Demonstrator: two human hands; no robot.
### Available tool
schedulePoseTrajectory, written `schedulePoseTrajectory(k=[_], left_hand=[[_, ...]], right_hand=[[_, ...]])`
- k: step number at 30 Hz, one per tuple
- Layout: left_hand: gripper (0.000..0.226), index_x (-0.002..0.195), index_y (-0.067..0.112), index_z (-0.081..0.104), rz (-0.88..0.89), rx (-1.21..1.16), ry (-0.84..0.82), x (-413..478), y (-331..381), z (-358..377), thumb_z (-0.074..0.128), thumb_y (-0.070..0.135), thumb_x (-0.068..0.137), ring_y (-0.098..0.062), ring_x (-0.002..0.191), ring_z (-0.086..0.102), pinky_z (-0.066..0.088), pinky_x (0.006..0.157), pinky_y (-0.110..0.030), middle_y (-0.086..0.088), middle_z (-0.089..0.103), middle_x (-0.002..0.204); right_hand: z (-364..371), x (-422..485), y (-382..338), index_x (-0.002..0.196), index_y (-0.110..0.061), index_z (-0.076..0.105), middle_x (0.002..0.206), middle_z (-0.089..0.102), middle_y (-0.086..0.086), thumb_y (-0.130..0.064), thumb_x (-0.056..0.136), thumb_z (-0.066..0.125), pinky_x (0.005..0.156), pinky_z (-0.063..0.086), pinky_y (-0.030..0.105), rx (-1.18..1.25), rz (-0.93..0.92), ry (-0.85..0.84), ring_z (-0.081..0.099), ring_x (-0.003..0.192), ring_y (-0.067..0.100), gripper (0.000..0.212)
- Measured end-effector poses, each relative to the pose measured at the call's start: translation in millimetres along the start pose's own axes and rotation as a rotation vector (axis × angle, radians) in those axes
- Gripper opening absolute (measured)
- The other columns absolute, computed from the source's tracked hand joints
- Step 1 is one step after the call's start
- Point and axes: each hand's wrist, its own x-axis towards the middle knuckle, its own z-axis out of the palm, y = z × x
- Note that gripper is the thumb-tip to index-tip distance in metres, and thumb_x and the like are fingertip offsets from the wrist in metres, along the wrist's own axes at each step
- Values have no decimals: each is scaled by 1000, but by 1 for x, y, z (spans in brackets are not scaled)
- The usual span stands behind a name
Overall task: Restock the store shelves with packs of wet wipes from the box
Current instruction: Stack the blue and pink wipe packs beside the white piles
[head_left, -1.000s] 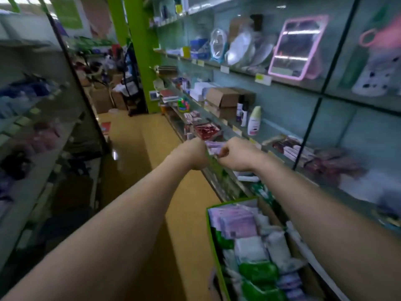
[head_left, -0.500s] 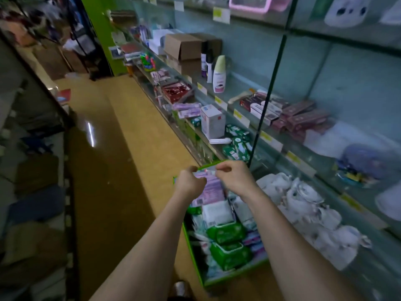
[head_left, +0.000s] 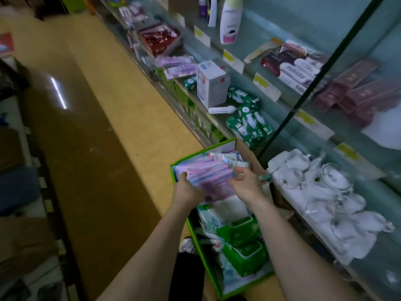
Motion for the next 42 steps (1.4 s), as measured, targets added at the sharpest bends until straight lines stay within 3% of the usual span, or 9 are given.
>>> schedulePoseTrajectory(k=[8, 12, 19, 21, 24, 30, 33, 36, 42], left_hand=[[41, 122, 8, 43, -56, 101, -217, 52, -23, 4, 67, 19, 89, -27, 114, 56, 48, 92, -38, -7, 56, 125], [57, 128, 8, 41, -73, 18, -216, 60, -28, 9, 74, 18, 83, -26, 111, 57, 50, 92, -42, -7, 56, 123], [56, 124, 9, 40, -80, -111, -197, 63, -32, 11, 76, 13, 81, -11, 89, 51, 44, 50, -14, 0, 51, 111], [52, 123, 10, 42, -69, -159, -185, 64, -34, 12, 75, 10, 82, -13, 90, 52, 46, 49, -13, 1, 51, 108], [38, 109, 17, 47, -58, -196, -173, 64, -37, 15, 73, 9, 83, -15, 89, 56, 48, 67, -22, 5, 57, 97], [26, 100, 17, 56, -95, -380, -189, 55, -42, 11, 71, 2, 84, -8, 78, 61, 50, 55, -15, 7, 62, 92], [21, 91, 21, 59, -131, -414, -165, 47, -37, 13, 72, 7, 84, -17, 85, 65, 52, 65, -25, 0, 67, 98], [11, 94, 19, 60, -167, -434, -125, 38, -24, 15, 68, 19, 87, -23, 90, 66, 56, 78, -39, -6, 68, 103], [49, 105, 14, 51, -150, -413, -25, 14, 16, 8, 69, 52, 81, -29, 96, 66, 57, 82, -45, -10, 65, 110]], right_hand=[[36, 51, 22, 139, -14, 40, 132, 54, 9, -30, 86, 63, 96, 48, 51, 74, 207, 34, 58, 113, 31, 60], [43, 64, 24, 138, -14, 43, 130, 54, 9, -34, 86, 59, 98, 47, 50, 86, 244, 8, 56, 113, 30, 57], [44, 74, 25, 138, -24, 42, 129, 55, 3, -27, 83, 56, 97, 48, 47, 99, 255, -43, 58, 110, 26, 57], [43, 75, 26, 137, -26, 43, 127, 56, 2, -28, 81, 56, 95, 49, 46, 96, 254, -71, 59, 108, 24, 57], [40, 71, 24, 128, -26, 51, 118, 62, 2, -29, 79, 58, 86, 52, 39, 86, 236, -66, 62, 99, 23, 49], [27, 61, 21, 109, -4, 59, 100, 57, 10, -25, 85, 61, 65, 38, 33, 70, 193, -65, 53, 86, 20, 32], [16, 53, 18, 112, -5, 59, 108, 59, 17, -30, 83, 64, 70, 41, 36, 106, 161, -85, 59, 92, 27, 39], [1, 43, 12, 107, -15, 65, 106, 66, 6, -31, 86, 67, 75, 49, 34, 139, 110, -84, 64, 91, 22, 26], [-24, 14, -7, 119, -19, 60, 107, 69, 9, -35, 92, 59, 53, 49, 26, 311, 103, -136, 65, 81, 20, 32]])
